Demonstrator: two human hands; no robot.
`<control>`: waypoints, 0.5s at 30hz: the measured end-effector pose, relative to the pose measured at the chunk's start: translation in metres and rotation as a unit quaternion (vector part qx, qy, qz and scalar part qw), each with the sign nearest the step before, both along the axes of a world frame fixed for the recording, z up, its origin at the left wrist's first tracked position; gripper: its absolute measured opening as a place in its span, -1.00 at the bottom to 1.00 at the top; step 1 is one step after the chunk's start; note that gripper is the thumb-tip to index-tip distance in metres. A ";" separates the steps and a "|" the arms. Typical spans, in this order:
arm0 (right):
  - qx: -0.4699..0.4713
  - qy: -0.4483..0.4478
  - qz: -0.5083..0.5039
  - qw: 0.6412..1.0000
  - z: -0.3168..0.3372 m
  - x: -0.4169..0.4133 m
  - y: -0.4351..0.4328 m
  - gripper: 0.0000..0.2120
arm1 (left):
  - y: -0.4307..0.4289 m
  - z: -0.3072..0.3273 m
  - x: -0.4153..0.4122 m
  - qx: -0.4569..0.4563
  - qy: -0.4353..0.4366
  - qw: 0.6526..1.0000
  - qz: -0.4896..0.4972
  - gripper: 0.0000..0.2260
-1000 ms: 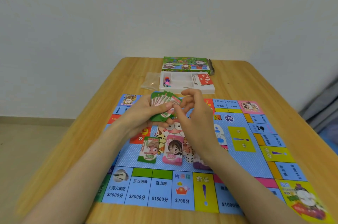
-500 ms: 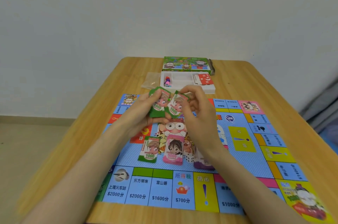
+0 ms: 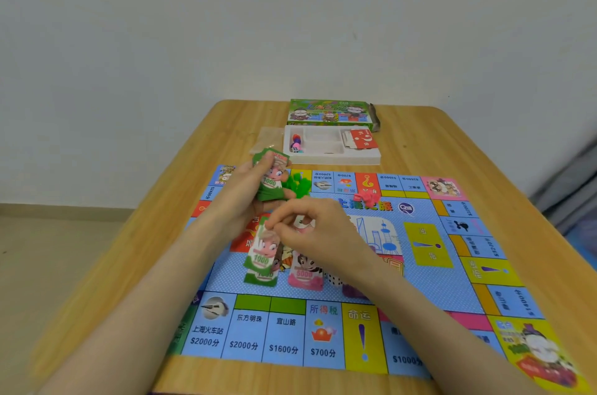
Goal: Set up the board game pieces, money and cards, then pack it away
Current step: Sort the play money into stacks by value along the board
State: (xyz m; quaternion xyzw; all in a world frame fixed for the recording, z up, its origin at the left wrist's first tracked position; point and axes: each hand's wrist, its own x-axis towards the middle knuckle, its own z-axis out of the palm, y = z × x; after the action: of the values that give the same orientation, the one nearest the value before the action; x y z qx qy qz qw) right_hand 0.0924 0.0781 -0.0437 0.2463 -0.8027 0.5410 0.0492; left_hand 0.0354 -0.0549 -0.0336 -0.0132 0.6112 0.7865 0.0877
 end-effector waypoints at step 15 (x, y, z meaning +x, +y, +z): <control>0.286 0.138 0.005 0.948 -0.014 -0.004 -0.004 -0.81 | 0.001 -0.001 0.000 -0.020 0.019 0.999 -0.032 -0.74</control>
State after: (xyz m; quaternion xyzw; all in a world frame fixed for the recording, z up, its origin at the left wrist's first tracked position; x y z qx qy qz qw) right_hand 0.0880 0.0737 -0.0572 0.3259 -0.9078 0.2499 0.0846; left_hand 0.0356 -0.0543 -0.0343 0.0201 0.6282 0.7712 0.1008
